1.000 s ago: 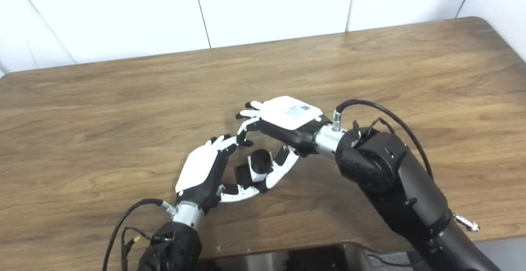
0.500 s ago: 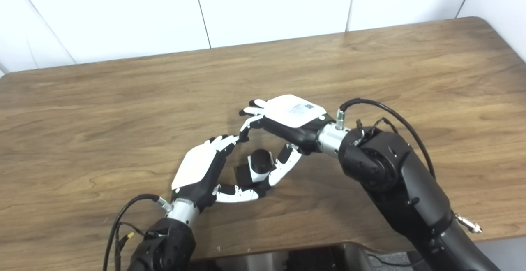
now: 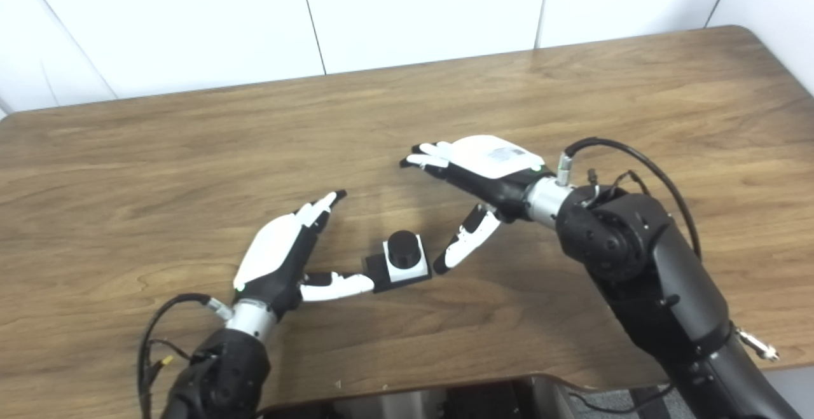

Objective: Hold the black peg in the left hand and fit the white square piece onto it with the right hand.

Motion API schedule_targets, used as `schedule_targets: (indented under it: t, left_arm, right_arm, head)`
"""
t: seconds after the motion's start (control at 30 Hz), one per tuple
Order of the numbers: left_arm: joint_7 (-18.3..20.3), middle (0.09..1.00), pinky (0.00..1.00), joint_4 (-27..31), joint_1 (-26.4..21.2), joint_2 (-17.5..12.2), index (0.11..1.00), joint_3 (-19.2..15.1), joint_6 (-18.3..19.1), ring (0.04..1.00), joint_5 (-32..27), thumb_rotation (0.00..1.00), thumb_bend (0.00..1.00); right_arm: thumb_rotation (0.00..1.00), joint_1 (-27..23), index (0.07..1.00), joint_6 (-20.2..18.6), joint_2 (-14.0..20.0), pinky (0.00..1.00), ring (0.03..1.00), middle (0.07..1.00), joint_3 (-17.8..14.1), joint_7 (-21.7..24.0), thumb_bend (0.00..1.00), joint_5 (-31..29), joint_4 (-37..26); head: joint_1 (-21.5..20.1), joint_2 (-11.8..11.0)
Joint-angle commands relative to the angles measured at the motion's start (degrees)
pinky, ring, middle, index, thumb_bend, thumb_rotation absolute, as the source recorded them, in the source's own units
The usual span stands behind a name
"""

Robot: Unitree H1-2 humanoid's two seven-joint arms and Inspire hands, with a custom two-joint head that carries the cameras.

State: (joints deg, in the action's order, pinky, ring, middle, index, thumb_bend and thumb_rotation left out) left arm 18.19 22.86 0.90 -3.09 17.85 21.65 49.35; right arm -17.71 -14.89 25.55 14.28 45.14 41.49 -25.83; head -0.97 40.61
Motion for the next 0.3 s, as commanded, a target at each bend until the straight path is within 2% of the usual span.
schedule_targets:
  t: [0.0, 0.07, 0.13, 0.17, 0.2, 0.27]
  left_arm:
    - [-2.37, 0.961, 0.96, 2.19, -0.78, 0.56, 0.96, -2.93, -0.64, 0.975, -4.03, 0.6, 1.0]
    - [-3.12, 0.978, 0.95, 1.99, -0.22, 1.21, 0.978, -6.15, -0.88, 0.985, -9.27, 0.64, 0.98]
    - [-4.01, 0.99, 0.89, 1.62, 0.3, 1.19, 0.995, -8.92, -2.38, 0.969, -13.99, 0.76, 0.88]
    - [-4.58, 0.996, 0.88, 1.38, 0.61, 1.17, 0.998, -10.18, -3.27, 0.964, -16.38, 0.82, 0.8]
    - [-5.17, 0.999, 0.84, 1.1, 0.9, 1.18, 1.0, -11.24, -4.16, 0.957, -18.58, 0.92, 0.7]
    - [-6.47, 1.0, 0.91, 0.27, 1.37, 1.96, 1.0, -14.09, -5.37, 0.984, -24.04, 0.98, 0.58]
  right_arm:
    - [0.46, -0.68, 0.98, -0.61, 1.06, 0.98, 1.0, 1.0, -2.31, -2.29, 1.0, -1.48, -0.58]
    - [0.48, 0.64, 0.978, -0.69, 0.49, 0.96, 1.0, 1.0, -4.44, -4.14, 1.0, -3.54, -0.02]
    - [0.53, 2.4, 0.986, -0.31, -0.38, 0.97, 1.0, 1.0, -6.92, -6.43, 1.0, -6.69, 1.32]
    - [0.59, 3.37, 0.995, -0.08, -0.84, 0.95, 1.0, 1.0, -8.02, -7.67, 0.98, -8.5, 2.14]
    - [0.7, 4.24, 0.999, 0.08, -1.32, 0.92, 1.0, 1.0, -8.98, -8.77, 0.89, -10.31, 2.88]
    - [0.79, 6.19, 1.0, -0.06, -3.15, 0.89, 0.993, 1.0, -11.24, -11.21, 0.82, -14.46, 4.5]
  head:
    - [-0.09, 0.06]
    - [-0.05, -0.21]
    - [-0.28, -0.45]
    - [-0.43, -0.5]
    - [-0.48, -0.56]
    - [-0.79, -0.79]
